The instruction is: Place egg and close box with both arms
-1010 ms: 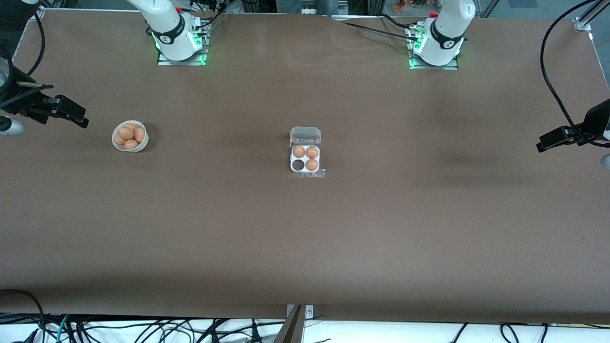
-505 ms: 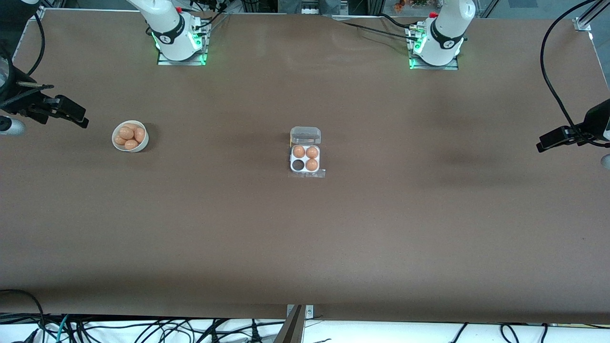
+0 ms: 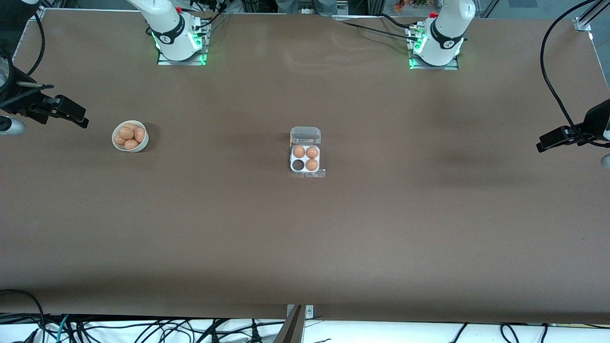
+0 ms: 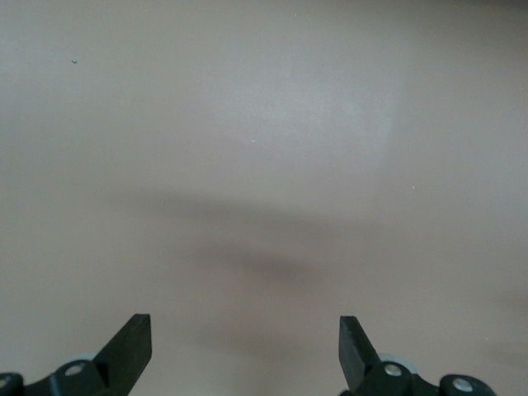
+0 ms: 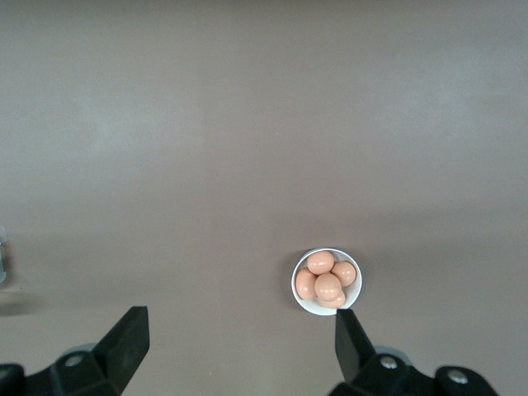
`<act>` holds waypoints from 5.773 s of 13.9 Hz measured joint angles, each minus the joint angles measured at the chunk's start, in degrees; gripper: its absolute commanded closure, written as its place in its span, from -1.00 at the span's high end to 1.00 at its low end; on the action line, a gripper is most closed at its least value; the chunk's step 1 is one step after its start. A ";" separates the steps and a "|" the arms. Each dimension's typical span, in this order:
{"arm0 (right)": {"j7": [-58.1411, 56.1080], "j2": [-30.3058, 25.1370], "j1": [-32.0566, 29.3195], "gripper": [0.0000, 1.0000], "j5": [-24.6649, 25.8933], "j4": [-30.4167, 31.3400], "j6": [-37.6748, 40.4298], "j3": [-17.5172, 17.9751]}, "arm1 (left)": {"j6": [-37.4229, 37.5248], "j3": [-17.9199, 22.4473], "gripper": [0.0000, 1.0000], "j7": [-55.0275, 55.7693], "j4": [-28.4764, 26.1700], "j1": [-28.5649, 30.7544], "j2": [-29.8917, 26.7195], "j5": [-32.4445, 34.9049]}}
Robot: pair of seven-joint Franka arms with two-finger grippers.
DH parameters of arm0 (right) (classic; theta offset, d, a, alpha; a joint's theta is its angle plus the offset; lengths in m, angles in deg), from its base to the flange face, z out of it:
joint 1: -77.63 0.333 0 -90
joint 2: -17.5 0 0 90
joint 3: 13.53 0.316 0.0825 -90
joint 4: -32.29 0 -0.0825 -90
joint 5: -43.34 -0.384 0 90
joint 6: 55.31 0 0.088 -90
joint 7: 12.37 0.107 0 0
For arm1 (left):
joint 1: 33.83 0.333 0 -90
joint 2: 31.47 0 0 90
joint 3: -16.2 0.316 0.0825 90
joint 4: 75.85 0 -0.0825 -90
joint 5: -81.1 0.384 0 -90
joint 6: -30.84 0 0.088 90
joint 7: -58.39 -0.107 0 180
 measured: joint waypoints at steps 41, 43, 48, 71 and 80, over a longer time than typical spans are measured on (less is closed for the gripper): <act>-3.12 1.28 -0.23 1.00 6.89 40.91 -38.20 -7.28 | 0.00 -0.01 1.00 0.00 0.23 0.00 0.38 0.00; -5.30 0.64 -0.25 1.00 6.90 46.98 -46.91 -9.59 | 0.00 -0.02 1.00 0.00 0.23 0.00 0.39 0.00; -6.11 0.65 -0.24 1.00 6.93 53.85 -55.51 -10.41 | 0.00 -0.02 1.00 0.00 0.24 0.00 0.40 0.00; -12.78 4.46 -0.14 -0.15 6.95 54.11 -57.29 -13.92 | 0.00 -0.06 1.00 0.00 0.74 -0.01 0.44 0.00; -11.68 4.31 -0.07 -0.35 6.91 52.24 -52.85 -13.00 | 0.00 -0.19 1.00 0.00 0.78 -0.21 0.45 0.00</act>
